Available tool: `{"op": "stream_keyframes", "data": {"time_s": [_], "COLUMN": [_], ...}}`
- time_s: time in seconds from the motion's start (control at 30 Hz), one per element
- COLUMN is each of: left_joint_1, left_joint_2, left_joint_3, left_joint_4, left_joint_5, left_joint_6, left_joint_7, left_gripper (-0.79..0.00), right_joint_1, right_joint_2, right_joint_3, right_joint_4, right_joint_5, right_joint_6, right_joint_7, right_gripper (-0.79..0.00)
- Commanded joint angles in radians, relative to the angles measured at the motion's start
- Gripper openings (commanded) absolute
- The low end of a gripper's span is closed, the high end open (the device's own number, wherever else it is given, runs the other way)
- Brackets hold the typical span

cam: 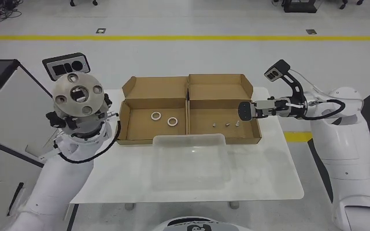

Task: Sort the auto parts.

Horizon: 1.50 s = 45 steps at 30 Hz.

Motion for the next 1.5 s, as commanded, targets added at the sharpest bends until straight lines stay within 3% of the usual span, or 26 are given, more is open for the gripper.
{"op": "stream_keyframes", "data": {"time_s": [0.0, 0.17, 0.73, 1.13, 1.47], "left_joint_1": [0.002, 0.009, 0.010, 0.025, 0.025], "left_joint_2": [-0.006, -0.021, -0.054, -0.082, -0.086], "left_joint_3": [-0.005, -0.025, -0.057, -0.044, -0.049], "left_joint_4": [-0.001, 0.015, 0.057, 0.027, 0.027], "left_joint_5": [-0.045, -0.031, 0.280, 0.025, 0.013], "left_joint_6": [0.022, 0.050, 0.032, 0.095, 0.106], "left_joint_7": [-0.025, -0.052, -0.020, -0.027, -0.045], "left_gripper": [-0.785, -0.785, -0.785, -0.785, -0.785], "right_joint_1": [0.000, 0.000, 0.000, 0.000, 0.000], "right_joint_2": [0.000, 0.000, 0.000, 0.000, 0.000], "right_joint_3": [0.000, 0.000, 0.000, 0.000, 0.000], "right_joint_4": [0.000, 0.000, 0.000, 0.000, 0.000], "right_joint_5": [0.000, 0.000, 0.000, 0.000, 0.000], "right_joint_6": [0.000, 0.000, 0.000, 0.000, 0.000], "right_joint_7": [0.000, 0.000, 0.000, 0.000, 0.000], "right_gripper": [0.000, 0.000, 0.000, 0.000, 0.000]}}
